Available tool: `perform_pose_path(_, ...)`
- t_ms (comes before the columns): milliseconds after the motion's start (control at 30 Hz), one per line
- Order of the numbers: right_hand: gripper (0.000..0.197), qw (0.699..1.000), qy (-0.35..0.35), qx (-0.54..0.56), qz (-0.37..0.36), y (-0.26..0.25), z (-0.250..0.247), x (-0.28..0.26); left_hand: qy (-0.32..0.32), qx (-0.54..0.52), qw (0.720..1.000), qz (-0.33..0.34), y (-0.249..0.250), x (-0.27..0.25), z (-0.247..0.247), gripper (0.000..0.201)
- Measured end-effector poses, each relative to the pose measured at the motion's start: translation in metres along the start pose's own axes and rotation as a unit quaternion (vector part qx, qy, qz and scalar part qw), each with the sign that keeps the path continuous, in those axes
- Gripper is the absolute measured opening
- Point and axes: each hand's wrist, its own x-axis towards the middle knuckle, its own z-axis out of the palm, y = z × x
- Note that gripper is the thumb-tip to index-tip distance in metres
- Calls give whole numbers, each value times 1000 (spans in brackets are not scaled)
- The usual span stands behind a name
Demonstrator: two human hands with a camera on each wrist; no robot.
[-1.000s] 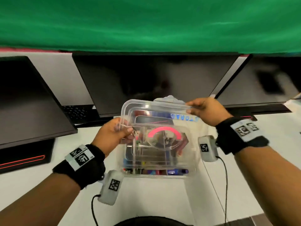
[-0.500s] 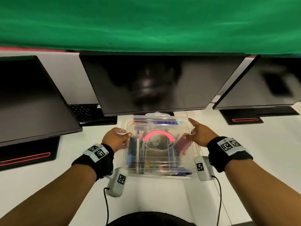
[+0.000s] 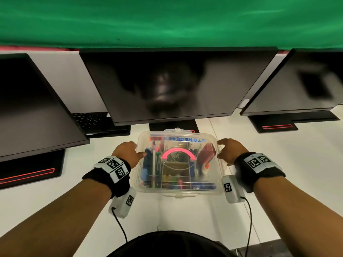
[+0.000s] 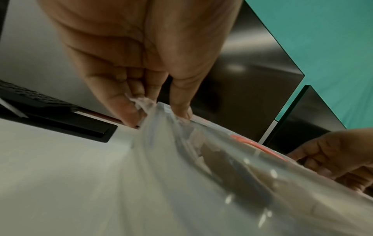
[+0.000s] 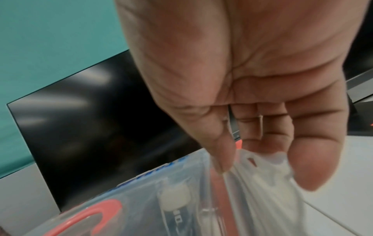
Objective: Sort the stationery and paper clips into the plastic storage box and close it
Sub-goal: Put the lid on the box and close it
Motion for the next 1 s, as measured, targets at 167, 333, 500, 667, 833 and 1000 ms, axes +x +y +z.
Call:
perform_pose_path(167, 52, 999, 39, -25, 3, -2, 4, 0, 8, 11, 1000, -2, 3, -1, 2, 55)
perform_pose_path(333, 52, 996, 85, -17, 0, -1, 11, -5, 26, -6, 1000, -2, 5, -5, 4, 43)
perform_pose_path(500, 51, 996, 83, -24, 14, 8, 7, -3, 29, -9, 999, 17, 9, -3, 1, 39)
perform_pose_path(667, 53, 998, 59, -37, -4, 7, 7, -2, 23, -14, 1000, -4, 2, -1, 1, 42)
perform_pose_path(833, 43, 988, 97, -118, 24, 5, 15, -3, 67, 33, 997, 24, 8, -5, 5, 49)
perform_pose_path(1000, 25, 986, 93, -130, 43, 3, 22, 0, 58, 49, 997, 26, 13, -3, 3, 35)
